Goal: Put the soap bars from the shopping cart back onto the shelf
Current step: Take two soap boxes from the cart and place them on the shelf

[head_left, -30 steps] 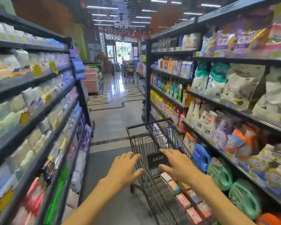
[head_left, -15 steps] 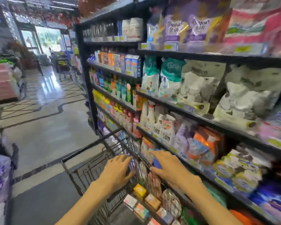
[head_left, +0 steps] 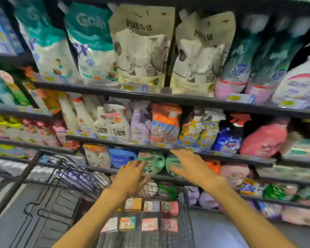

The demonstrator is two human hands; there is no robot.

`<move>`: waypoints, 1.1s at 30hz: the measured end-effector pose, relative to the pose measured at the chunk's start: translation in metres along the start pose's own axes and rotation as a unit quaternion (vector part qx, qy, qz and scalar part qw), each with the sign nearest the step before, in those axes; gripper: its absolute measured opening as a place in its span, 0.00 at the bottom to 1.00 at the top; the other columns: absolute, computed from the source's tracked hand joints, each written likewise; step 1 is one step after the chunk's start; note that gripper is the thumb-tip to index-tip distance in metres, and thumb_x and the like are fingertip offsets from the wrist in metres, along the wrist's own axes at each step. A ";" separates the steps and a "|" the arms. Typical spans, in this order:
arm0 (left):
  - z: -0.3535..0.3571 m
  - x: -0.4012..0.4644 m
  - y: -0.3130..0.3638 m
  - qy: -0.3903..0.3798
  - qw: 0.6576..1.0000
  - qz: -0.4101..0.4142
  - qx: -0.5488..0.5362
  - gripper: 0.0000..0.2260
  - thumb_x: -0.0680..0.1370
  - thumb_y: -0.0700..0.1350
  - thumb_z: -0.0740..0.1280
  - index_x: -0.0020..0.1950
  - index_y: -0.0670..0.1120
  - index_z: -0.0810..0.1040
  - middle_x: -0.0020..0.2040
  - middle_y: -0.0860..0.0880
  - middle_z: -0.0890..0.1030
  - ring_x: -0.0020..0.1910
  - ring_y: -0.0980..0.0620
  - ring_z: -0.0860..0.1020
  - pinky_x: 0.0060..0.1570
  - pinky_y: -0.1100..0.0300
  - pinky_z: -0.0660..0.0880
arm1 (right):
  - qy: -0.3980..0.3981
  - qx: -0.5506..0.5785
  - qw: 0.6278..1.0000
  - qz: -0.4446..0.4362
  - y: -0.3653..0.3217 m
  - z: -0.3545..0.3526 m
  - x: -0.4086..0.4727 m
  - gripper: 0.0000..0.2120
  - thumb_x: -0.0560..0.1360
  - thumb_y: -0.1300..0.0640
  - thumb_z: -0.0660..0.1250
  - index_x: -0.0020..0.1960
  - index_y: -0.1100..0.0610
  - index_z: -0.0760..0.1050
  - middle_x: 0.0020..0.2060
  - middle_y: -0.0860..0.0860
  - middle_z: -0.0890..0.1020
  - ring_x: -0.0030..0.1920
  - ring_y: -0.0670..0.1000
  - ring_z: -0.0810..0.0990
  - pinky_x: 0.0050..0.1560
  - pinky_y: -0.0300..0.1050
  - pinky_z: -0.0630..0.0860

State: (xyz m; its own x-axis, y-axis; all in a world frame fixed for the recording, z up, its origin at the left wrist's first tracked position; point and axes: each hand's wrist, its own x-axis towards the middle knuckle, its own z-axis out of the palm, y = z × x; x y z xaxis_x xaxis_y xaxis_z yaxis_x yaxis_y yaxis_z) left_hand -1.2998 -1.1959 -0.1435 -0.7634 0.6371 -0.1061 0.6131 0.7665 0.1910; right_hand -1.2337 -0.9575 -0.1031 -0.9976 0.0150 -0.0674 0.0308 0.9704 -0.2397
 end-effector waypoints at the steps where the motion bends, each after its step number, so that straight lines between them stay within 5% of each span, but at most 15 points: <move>1: 0.009 0.002 -0.004 -0.011 1.000 0.011 -0.001 0.27 0.81 0.62 0.57 0.77 0.51 0.60 0.72 0.47 0.67 0.69 0.43 0.68 0.64 0.48 0.69 | -0.008 -0.004 1.000 0.017 0.004 0.007 -0.004 0.32 0.77 0.40 0.64 0.77 0.48 0.58 0.71 0.50 0.70 0.70 0.56 0.68 0.67 0.54 0.69; 6: 0.069 0.006 -0.019 -0.087 0.995 0.039 -0.010 0.27 0.81 0.59 0.58 0.76 0.49 0.60 0.71 0.45 0.68 0.68 0.41 0.68 0.63 0.47 0.70 | -0.036 0.027 0.996 0.074 0.018 0.060 -0.023 0.31 0.73 0.42 0.67 0.73 0.50 0.66 0.64 0.54 0.77 0.63 0.58 0.76 0.58 0.56 0.75; 12: 0.160 0.005 -0.034 -0.199 0.979 0.029 -0.037 0.27 0.81 0.56 0.60 0.77 0.48 0.59 0.74 0.43 0.65 0.72 0.41 0.66 0.64 0.45 0.70 | -0.101 0.063 0.984 0.134 0.033 0.137 -0.043 0.31 0.76 0.45 0.68 0.75 0.50 0.63 0.68 0.51 0.74 0.67 0.54 0.72 0.63 0.49 0.70; 16: 0.234 0.007 -0.045 -0.242 0.969 0.006 -0.058 0.26 0.81 0.54 0.62 0.76 0.49 0.59 0.74 0.44 0.66 0.68 0.41 0.69 0.62 0.49 0.71 | -0.137 0.112 0.971 0.163 0.040 0.190 -0.052 0.29 0.76 0.46 0.67 0.74 0.54 0.66 0.66 0.55 0.75 0.67 0.58 0.72 0.65 0.53 0.70; 19: 0.289 0.013 -0.049 -0.264 0.963 -0.020 -0.046 0.26 0.82 0.51 0.61 0.77 0.47 0.57 0.76 0.44 0.62 0.69 0.41 0.70 0.60 0.50 0.71 | -0.153 0.149 0.960 0.182 0.045 0.234 -0.053 0.27 0.77 0.45 0.66 0.72 0.52 0.67 0.66 0.52 0.74 0.67 0.56 0.71 0.66 0.53 0.69; 26: 0.411 0.032 -0.050 -0.279 0.959 -0.051 -0.014 0.32 0.80 0.41 0.64 0.80 0.47 0.50 0.80 0.47 0.54 0.78 0.46 0.56 0.76 0.51 0.57 | -0.182 0.142 0.961 0.151 0.066 0.329 -0.048 0.26 0.79 0.45 0.62 0.75 0.46 0.61 0.70 0.45 0.71 0.69 0.48 0.70 0.67 0.45 0.70; 33: 0.470 0.042 -0.065 -0.269 0.960 -0.072 -0.034 0.37 0.76 0.39 0.69 0.79 0.47 0.53 0.78 0.47 0.59 0.76 0.45 0.61 0.74 0.50 0.62 | -0.192 0.154 0.959 0.142 0.082 0.390 -0.048 0.28 0.79 0.45 0.62 0.77 0.45 0.59 0.73 0.45 0.68 0.72 0.48 0.67 0.70 0.50 0.68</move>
State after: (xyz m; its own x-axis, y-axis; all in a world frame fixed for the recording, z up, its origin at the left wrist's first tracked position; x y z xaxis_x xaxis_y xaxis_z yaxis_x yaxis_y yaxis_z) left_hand -1.2762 -1.1814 -0.6192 -0.6120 0.4885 -0.6219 0.4813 0.8541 0.1972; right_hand -1.1597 -0.9732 -0.4975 -0.8519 0.1208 -0.5096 0.3737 0.8218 -0.4301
